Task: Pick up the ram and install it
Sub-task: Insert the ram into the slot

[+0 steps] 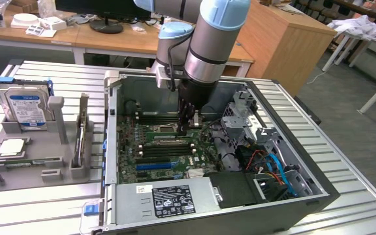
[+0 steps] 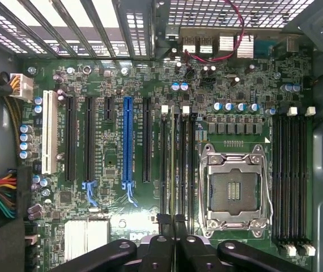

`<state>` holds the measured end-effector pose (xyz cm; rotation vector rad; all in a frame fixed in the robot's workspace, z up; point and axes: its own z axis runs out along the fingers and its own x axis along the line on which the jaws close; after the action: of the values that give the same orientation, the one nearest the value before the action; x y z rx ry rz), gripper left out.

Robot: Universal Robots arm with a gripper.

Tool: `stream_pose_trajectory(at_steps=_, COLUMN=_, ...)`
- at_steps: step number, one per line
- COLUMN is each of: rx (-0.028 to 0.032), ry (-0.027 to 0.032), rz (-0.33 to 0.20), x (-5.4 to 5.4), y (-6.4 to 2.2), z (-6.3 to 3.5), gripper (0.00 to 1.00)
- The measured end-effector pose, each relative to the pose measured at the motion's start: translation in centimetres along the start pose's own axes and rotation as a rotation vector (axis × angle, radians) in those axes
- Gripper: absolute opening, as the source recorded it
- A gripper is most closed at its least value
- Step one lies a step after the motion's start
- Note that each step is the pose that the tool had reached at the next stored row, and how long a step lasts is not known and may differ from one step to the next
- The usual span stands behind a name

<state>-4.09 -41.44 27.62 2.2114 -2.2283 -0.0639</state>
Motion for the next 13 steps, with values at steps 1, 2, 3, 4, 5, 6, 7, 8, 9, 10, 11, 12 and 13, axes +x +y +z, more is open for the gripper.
stream_pose_trajectory(at_steps=1, rx=0.0, ry=-0.0001, rz=0.0, x=0.0, y=0.0, z=0.01, gripper=0.12)
stream_pose_trajectory(at_steps=2, rx=0.0, ry=-0.0002, rz=0.0, x=0.0, y=0.0, z=0.02, gripper=0.12)
stream_pose_trajectory(at_steps=3, rx=0.0, ry=-0.0002, rz=0.0, x=0.0, y=0.0, z=0.04, gripper=0.12)
stream_pose_trajectory(at_steps=4, rx=0.0, ry=-0.0003, rz=0.0, x=0.0, y=0.0, z=0.07, gripper=0.12)
stream_pose_trajectory(at_steps=5, rx=0.0001, ry=-0.0005, rz=0.0, x=0.0, y=-0.01, z=0.12, gripper=0.12)
stream_pose_trajectory(at_steps=6, rx=0.0001, ry=-0.0004, rz=0.0, x=0.01, y=-0.01, z=0.18, gripper=0.12)
stream_pose_trajectory(at_steps=7, rx=0.0, ry=-0.0002, rz=0.0, x=0.02, y=-0.01, z=0.26, gripper=0.12)
stream_pose_trajectory(at_steps=8, rx=0.0, ry=-0.0003, rz=0.0, x=0.03, y=-0.01, z=0.36, gripper=0.12)
stream_pose_trajectory(at_steps=9, rx=0.0, ry=-0.0003, rz=0.0, x=0.05, y=-0.01, z=0.46, gripper=0.12)
stream_pose_trajectory(at_steps=10, rx=0.0, ry=-0.0003, rz=0.0, x=0.07, y=-0.02, z=0.56, gripper=0.12)
stream_pose_trajectory(at_steps=11, rx=0.0, ry=-0.0003, rz=0.0, x=0.08, y=-0.02, z=0.66, gripper=0.12)
stream_pose_trajectory(at_steps=12, rx=0.0, ry=-0.0003, rz=0.0, x=0.09, y=-0.02, z=0.75, gripper=0.12)
stream_pose_trajectory(at_steps=13, rx=0.0, ry=-0.0003, rz=0.0, x=0.11, y=-0.03, z=0.85, gripper=0.12)
